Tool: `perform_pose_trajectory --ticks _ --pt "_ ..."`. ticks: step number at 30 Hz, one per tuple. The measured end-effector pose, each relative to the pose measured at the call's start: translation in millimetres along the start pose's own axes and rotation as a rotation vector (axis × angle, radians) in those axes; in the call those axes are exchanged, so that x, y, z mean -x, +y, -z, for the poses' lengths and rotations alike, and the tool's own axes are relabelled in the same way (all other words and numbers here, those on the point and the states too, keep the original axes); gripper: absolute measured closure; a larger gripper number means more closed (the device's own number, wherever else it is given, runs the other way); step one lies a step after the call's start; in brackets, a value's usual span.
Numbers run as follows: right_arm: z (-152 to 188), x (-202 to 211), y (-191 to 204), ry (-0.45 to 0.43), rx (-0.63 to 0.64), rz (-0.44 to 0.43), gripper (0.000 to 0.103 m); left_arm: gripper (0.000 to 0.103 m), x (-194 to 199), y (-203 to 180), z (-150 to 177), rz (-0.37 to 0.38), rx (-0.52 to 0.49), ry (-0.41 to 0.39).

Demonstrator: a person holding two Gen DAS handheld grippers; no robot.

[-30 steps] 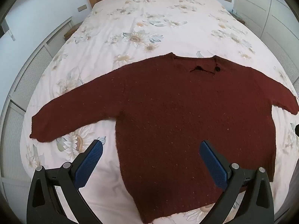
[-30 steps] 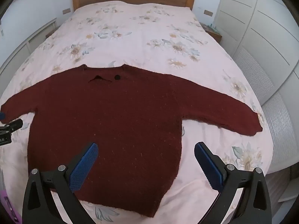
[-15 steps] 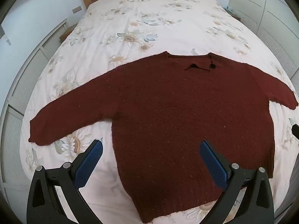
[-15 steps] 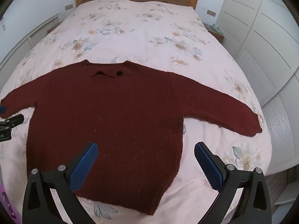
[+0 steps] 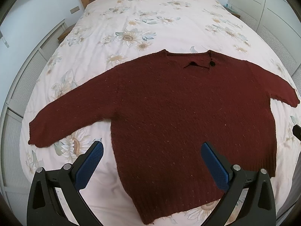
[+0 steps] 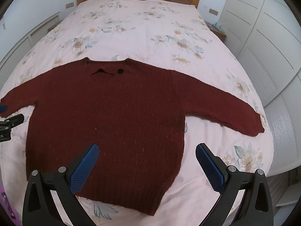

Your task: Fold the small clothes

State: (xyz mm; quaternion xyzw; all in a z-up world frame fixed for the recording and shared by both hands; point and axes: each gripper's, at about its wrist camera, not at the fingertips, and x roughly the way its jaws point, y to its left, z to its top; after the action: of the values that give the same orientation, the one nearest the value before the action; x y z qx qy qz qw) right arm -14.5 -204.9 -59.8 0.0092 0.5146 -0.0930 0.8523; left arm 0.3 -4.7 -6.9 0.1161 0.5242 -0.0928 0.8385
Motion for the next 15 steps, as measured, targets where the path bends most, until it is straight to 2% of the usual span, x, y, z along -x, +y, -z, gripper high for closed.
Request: perform_pose_trajectory --ticks 15 --pt "3.3 -4.1 -2.1 0.012 0.003 0.005 0.000 0.001 -0.2 -5.2 0.9 0.003 -0.015 0.002"
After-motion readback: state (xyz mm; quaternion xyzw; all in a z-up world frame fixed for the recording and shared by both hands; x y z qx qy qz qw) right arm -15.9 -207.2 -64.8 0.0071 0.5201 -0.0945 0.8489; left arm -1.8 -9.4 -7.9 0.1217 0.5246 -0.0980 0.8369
